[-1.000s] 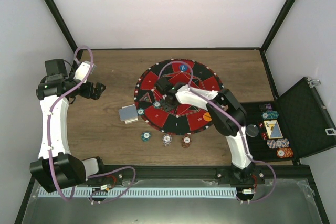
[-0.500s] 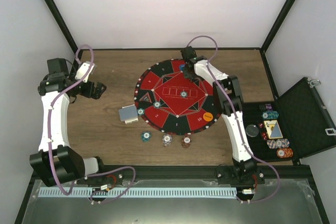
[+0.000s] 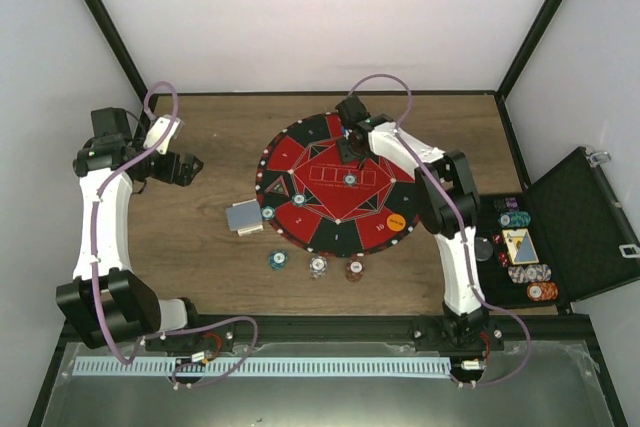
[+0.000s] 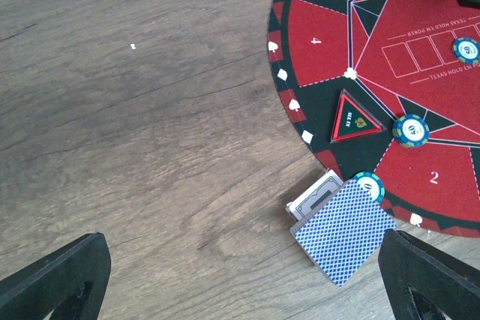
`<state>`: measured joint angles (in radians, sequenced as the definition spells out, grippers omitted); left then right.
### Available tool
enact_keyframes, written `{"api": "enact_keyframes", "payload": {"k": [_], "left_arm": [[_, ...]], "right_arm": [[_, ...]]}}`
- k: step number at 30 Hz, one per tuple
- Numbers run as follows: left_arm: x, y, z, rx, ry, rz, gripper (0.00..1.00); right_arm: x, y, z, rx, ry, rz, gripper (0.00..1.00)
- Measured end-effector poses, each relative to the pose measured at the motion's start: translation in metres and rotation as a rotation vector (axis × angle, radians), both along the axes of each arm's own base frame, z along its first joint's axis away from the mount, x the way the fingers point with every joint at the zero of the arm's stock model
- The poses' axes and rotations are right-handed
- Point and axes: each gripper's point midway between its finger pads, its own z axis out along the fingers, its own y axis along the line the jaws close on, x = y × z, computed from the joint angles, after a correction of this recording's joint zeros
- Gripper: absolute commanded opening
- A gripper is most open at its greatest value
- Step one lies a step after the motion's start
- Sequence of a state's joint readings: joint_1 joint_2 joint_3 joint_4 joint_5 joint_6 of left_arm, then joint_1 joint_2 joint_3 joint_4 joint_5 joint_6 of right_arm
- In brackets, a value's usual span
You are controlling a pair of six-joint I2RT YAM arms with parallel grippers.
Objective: Distribute texas hold em gaming equipment
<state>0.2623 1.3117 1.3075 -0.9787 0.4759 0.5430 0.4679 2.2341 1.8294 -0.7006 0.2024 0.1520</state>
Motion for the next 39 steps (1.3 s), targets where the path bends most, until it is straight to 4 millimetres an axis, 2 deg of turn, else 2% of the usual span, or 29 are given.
{"api": "enact_keyframes", "payload": {"k": [5,8,16,21,27,31,34,39], "left_arm": [[0.000,0.000,0.001,0.000,-0.002,0.001,1.00],[-0.001,0.000,0.002,0.001,-0.007,0.000,1.00],[-0.001,-0.001,0.007,0.003,-0.019,0.000,1.00],[-0.002,-0.001,0.008,0.003,-0.021,0.001,1.00],[-0.002,-0.001,0.008,-0.001,-0.019,0.007,1.00],[-0.002,0.000,0.008,-0.001,-0.018,0.008,1.00],[-0.001,0.000,0.008,0.001,-0.018,0.009,1.00],[0.000,0.000,0.007,0.002,-0.017,0.010,1.00]], "right_arm": [[-0.046,0.015,0.025,0.071,-0.004,0.026,0.68],[-0.066,0.020,0.027,0.102,0.003,0.027,0.67],[-0.111,0.018,-0.017,0.088,0.110,0.021,0.61],[-0.123,0.018,-0.030,0.088,0.136,0.018,0.51],[-0.114,0.019,-0.030,0.075,0.109,0.011,0.37],[-0.094,0.019,-0.038,0.052,0.092,-0.004,0.30],[-0.075,0.018,-0.035,0.057,0.064,-0.020,0.27],[-0.040,-0.003,-0.035,0.064,0.025,-0.078,0.24]]}}
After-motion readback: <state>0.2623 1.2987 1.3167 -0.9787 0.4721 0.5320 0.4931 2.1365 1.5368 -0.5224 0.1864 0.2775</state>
